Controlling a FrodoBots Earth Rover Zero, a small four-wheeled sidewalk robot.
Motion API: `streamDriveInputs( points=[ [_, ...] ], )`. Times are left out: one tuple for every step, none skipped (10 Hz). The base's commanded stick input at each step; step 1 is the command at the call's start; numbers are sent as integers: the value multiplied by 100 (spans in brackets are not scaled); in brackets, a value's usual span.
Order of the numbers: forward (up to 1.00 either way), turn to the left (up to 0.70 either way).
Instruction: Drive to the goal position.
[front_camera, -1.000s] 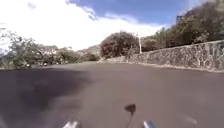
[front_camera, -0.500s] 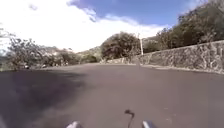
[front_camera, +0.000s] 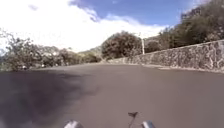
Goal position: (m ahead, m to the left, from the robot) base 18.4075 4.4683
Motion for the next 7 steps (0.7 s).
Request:
streamDriveInputs(
  points=[
    [85, 0],
    [85, 0],
    [85, 0],
    [85, 0],
    [85, 0],
    [85, 0],
    [85, 0]
  ],
)
